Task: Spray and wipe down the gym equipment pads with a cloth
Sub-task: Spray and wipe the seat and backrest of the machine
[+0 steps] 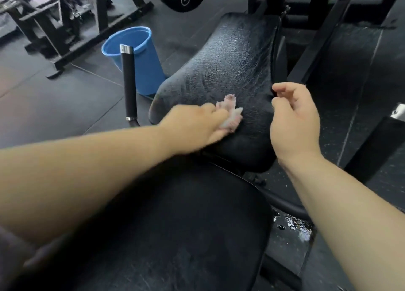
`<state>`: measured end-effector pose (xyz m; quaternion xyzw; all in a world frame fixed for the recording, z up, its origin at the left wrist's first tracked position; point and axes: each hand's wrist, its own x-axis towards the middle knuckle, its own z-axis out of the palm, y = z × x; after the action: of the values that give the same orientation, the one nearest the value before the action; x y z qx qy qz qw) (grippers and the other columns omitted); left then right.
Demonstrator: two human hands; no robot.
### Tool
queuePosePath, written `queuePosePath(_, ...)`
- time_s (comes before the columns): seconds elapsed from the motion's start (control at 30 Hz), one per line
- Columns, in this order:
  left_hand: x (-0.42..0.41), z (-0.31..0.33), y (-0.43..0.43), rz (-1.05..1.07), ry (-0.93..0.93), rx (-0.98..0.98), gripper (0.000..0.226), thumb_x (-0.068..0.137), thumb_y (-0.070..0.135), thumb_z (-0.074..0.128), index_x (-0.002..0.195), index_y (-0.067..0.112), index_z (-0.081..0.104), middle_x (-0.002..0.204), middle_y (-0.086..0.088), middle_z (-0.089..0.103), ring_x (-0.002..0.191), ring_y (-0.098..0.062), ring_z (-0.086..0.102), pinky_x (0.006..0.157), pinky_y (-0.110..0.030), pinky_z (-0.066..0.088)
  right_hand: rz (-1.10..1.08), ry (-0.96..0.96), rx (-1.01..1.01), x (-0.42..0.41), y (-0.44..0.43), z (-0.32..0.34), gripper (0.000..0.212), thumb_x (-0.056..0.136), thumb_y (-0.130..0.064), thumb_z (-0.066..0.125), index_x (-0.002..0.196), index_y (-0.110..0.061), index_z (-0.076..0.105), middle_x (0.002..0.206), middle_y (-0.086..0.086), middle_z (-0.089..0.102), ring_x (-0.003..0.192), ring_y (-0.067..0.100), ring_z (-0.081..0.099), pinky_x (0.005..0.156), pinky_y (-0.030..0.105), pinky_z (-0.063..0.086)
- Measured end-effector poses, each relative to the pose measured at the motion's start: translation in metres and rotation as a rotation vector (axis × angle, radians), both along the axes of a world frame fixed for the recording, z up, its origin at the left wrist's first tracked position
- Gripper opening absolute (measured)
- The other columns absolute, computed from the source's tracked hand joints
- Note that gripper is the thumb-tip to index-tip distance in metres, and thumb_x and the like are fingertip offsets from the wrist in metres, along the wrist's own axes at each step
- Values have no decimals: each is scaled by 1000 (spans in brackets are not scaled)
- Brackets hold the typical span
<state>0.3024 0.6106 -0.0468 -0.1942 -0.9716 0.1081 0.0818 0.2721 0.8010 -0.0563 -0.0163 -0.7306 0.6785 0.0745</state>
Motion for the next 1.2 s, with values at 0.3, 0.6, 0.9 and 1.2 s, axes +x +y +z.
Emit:
queuePosePath(0.3,-4,-7,44,95,14,120,53,94,38,29,128,6,54,121,-25,61,84,-36,70,55,-41,52,36,-43,-88,-4,10,-2,24,94,-9,49,107,-21,64,97,-18,63,84,-12,55,85,12,43)
queuePosePath(0.6,-22,10,32,660,41,302,54,101,29,45,149,12,29,141,-22,37,120,-44,48,97,-52,39,137,-164,-129,-2,26,4,19,95,-20,50,93,-31,65,87,-14,65,81,1,58,92,31,49)
queuePosePath(0.9,23,6,68,-96,-235,155,52,86,9,54,134,24,41,151,-5,16,115,-36,44,96,-48,46,141,-229,-223,-5,43,-2,15,96,-21,49,91,-27,63,99,-7,71,93,6,65,95,30,50)
queuePosePath(1.2,17,5,104,73,-119,257,48,76,27,74,116,10,54,111,-9,49,95,-35,58,77,-43,48,61,-243,-291,-11,35,-10,15,92,-21,52,84,-27,64,96,-6,71,94,13,65,84,31,54)
